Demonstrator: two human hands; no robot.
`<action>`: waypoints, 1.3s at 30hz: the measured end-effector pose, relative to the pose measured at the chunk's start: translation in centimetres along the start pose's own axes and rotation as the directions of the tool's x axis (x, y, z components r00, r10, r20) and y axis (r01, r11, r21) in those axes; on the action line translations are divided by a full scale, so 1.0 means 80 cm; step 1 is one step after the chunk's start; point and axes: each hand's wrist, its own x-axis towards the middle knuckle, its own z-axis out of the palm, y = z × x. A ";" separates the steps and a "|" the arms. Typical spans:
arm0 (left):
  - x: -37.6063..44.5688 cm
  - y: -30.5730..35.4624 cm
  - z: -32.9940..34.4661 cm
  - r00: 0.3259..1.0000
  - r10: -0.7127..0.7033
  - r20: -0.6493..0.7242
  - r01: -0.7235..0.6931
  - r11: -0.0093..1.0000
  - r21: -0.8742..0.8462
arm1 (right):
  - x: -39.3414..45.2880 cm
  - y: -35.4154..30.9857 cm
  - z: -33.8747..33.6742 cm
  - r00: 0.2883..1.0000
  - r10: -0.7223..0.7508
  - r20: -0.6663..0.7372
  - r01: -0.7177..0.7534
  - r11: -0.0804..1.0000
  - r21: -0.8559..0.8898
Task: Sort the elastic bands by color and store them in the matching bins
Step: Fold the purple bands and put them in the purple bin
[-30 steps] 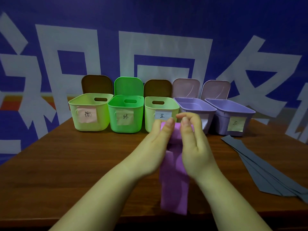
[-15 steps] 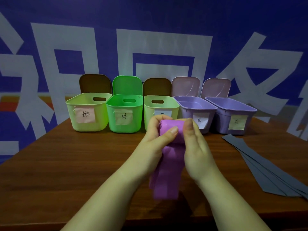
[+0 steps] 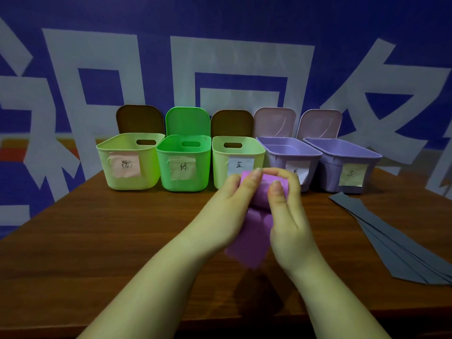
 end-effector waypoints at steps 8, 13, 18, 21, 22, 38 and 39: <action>-0.005 -0.018 0.002 0.991 0.114 0.067 -0.104 0.986 -0.129 | 0.013 -0.012 -0.009 0.990 0.141 0.031 -0.134 0.978 -0.159; -0.004 -0.018 0.002 0.997 0.058 0.049 -0.054 0.995 -0.087 | 0.005 -0.005 -0.002 0.998 0.064 0.023 -0.059 0.985 -0.162; -0.005 -0.009 0.000 0.996 0.081 -0.029 -0.076 0.987 0.141 | 0.001 -0.003 0.000 1.000 0.018 0.019 -0.015 0.989 -0.147; -0.003 -0.010 -0.004 0.990 0.143 -0.002 -0.142 0.984 0.109 | 0.002 -0.002 0.000 1.000 0.017 0.017 -0.015 0.995 -0.103; -0.002 -0.011 -0.005 0.988 0.156 0.005 -0.156 0.983 0.100 | 0.003 -0.003 -0.001 0.999 0.030 0.014 -0.028 0.995 -0.098; -0.009 -0.004 -0.012 0.994 0.092 0.055 -0.095 0.993 0.068 | -0.002 -0.008 -0.002 0.998 0.045 0.044 -0.039 0.991 -0.132; -0.009 -0.005 -0.012 0.991 0.116 0.073 -0.121 0.991 0.062 | -0.001 -0.007 -0.003 0.998 0.064 0.029 -0.060 0.990 -0.124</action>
